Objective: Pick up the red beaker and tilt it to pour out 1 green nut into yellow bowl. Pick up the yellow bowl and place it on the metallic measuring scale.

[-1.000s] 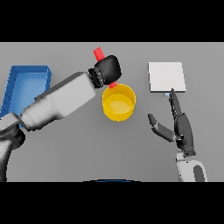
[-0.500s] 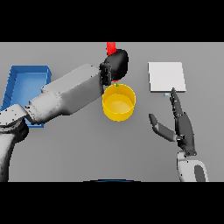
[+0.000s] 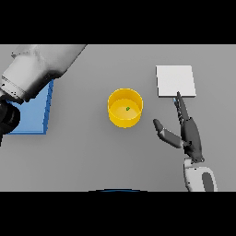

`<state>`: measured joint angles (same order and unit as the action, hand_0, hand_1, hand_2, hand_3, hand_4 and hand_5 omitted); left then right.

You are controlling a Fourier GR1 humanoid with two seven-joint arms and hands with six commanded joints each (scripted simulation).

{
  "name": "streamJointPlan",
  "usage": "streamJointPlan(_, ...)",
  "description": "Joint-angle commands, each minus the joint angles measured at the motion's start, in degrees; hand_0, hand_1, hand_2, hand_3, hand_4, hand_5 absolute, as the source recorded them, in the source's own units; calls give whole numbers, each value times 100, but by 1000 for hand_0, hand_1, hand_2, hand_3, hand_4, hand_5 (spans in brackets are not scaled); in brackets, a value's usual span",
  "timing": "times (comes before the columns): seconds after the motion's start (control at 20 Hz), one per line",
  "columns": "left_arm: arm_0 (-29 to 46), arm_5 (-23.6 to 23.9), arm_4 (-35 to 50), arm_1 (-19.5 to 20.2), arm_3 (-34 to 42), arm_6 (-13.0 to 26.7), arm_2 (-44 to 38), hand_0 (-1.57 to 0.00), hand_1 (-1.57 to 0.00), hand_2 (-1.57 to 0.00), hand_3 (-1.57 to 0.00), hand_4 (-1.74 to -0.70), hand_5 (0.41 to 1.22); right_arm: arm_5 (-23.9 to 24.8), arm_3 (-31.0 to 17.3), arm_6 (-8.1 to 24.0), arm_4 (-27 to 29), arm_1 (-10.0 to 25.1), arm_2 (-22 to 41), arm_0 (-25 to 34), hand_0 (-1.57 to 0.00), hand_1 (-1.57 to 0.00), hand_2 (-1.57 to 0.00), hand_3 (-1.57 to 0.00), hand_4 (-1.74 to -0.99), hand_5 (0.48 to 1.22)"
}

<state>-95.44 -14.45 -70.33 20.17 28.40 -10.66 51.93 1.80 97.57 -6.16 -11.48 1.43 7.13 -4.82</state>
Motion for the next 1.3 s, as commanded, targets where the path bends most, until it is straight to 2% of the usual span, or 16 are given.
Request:
streamJointPlan(0.0,-59,-102,294,109,-226,50,-359,-1571,-1571,-1571,-1571,-1728,1221,-4,6,-66,-15,41,-10,-8,1,1,1,1,-1104,563)
streamJointPlan(0.1,-127,-360,1113,424,-634,412,-1351,-1571,-1571,-1571,-1515,-1733,1221,-49,-43,-144,-37,93,11,14,1,1,1,1,-1104,576)
streamJointPlan(0.2,8,-407,1927,780,-1038,676,-2260,-1571,-1571,-1571,-1507,-1736,1221,-81,-59,-154,19,82,11,15,1,1,1,1,-1114,578)
streamJointPlan(0.35,372,-152,2936,1231,-1463,828,-3308,-1571,-1571,-1571,-1538,-1738,1221,-65,-129,-132,-28,104,17,135,1,1,1,1,-1118,595)
streamJointPlan(0.45,818,149,3413,1425,-1547,987,-3725,-1571,-1571,-1571,-1550,-1739,1221,3,-65,-27,-173,93,95,119,1,1,1,1,-1127,606)
streamJointPlan(0.55,1307,546,3760,1483,-1592,1512,-3984,-1571,-1571,-1571,-1558,-1740,1221,-47,-84,-84,-138,179,51,133,1,1,1,1,-1132,621)
streamJointPlan(0.75,2197,1326,4526,1516,-1315,2097,-4545,-1571,-1571,-1571,-1566,-1741,1221,-145,-91,-118,-105,245,69,107,1,1,1,1,-1133,640)
streamJointPlan(0.8,2354,1432,4718,1548,-1201,2337,-4696,-1571,-1571,-1571,-1567,-1741,1221,-184,-70,-156,-73,281,54,92,1,1,1,1,-1138,648)
streamJointPlan(0.9,2903,1573,5053,1521,-841,2518,-4865,-1571,-1571,-1571,-1568,-1741,1221,-176,-177,-76,-42,236,41,181,1,1,1,1,-1129,659)
streamJointPlan(0.95,3243,1642,5216,1495,-589,2561,-4919,-1571,-1571,-1571,-1569,-1741,1221,-204,-147,-134,-4,252,32,134,1,1,1,1,-1127,664)
streamJointPlan(1.2,5042,2028,5865,1329,1208,2964,-4991,-1571,-1571,-1571,-1570,-1741,1221,-160,-189,-285,-93,301,34,121,1,1,1,1,-1166,676)
streamJointPlan(1.25,5301,2085,5943,1319,1519,3093,-4993,-1571,-1571,-1571,-1570,-1741,1186,-167,-181,-322,-95,293,49,48,1,1,1,1,-1175,676)
